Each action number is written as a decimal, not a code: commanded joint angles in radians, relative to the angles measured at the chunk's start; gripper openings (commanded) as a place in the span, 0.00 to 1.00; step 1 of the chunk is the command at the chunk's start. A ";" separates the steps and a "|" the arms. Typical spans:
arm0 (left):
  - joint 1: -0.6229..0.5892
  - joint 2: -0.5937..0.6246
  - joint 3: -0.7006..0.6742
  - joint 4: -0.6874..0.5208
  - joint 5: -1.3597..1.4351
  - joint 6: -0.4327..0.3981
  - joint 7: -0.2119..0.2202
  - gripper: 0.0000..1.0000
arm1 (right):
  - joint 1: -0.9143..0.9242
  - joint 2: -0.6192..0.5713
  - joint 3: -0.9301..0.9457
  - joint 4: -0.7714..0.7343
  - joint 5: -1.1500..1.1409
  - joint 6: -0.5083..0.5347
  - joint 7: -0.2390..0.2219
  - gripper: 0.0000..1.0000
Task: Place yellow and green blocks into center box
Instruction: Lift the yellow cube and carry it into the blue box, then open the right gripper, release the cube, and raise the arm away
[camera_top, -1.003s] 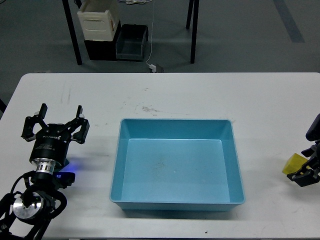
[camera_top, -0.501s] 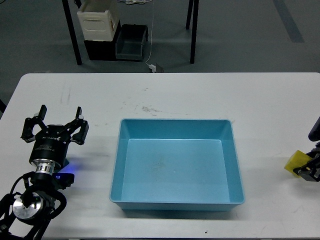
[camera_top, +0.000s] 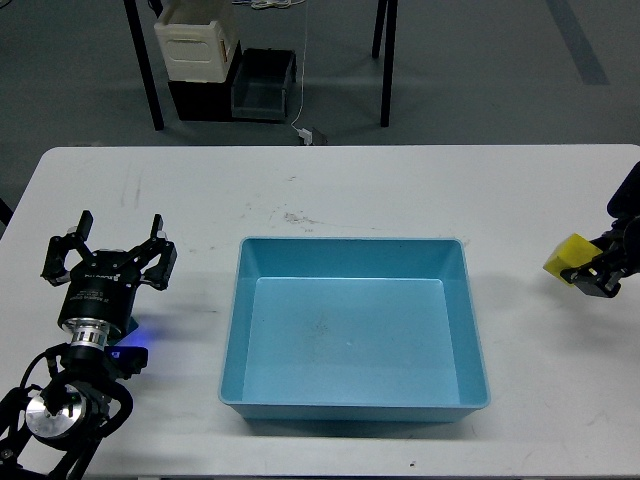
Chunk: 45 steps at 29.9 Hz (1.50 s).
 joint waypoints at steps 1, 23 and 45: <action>-0.002 0.001 -0.001 0.000 0.000 0.000 0.000 1.00 | 0.143 0.035 -0.003 0.072 0.083 0.004 0.000 0.07; -0.008 0.015 -0.072 0.000 0.000 0.000 0.003 1.00 | 0.268 0.536 -0.375 0.077 0.162 0.004 0.000 0.16; -0.074 0.244 -0.072 0.014 0.052 0.077 0.005 1.00 | 0.139 0.596 -0.288 -0.040 0.240 0.004 0.000 0.97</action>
